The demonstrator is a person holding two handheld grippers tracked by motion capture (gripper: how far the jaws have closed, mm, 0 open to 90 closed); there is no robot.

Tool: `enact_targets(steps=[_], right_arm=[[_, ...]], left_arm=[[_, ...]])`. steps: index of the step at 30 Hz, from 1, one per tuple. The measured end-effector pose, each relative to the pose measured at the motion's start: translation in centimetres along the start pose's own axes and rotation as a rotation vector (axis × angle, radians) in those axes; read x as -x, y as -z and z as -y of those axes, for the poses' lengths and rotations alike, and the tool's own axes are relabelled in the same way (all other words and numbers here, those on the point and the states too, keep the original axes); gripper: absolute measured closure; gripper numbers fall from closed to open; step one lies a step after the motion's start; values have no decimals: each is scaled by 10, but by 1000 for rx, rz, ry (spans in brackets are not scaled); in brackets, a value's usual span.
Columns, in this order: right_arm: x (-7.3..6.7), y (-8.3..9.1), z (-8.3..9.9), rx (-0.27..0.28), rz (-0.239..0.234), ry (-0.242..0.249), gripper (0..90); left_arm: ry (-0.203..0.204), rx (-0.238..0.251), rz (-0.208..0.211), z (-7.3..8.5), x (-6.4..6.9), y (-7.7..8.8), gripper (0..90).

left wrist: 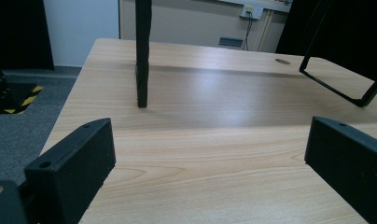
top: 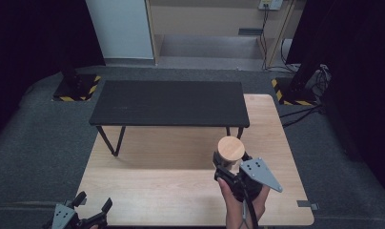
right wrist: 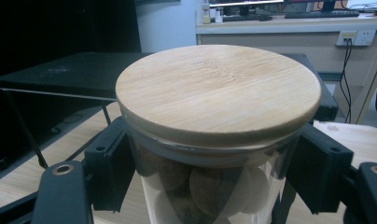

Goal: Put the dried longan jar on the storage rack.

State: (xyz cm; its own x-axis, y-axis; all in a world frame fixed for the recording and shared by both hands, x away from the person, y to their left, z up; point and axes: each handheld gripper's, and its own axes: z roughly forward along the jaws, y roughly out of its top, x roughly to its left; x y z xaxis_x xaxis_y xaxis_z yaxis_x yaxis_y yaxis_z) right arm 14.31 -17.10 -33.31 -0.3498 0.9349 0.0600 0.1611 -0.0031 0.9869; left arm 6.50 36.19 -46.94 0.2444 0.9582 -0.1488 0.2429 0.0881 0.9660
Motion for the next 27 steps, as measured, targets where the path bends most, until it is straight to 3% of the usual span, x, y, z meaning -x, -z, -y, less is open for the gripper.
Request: enact_targets(steps=[27], right_arm=[[9,-35,-50,-15,-40,12,254]], left_arm=[[6,-1,18,-2,1,2,7]])
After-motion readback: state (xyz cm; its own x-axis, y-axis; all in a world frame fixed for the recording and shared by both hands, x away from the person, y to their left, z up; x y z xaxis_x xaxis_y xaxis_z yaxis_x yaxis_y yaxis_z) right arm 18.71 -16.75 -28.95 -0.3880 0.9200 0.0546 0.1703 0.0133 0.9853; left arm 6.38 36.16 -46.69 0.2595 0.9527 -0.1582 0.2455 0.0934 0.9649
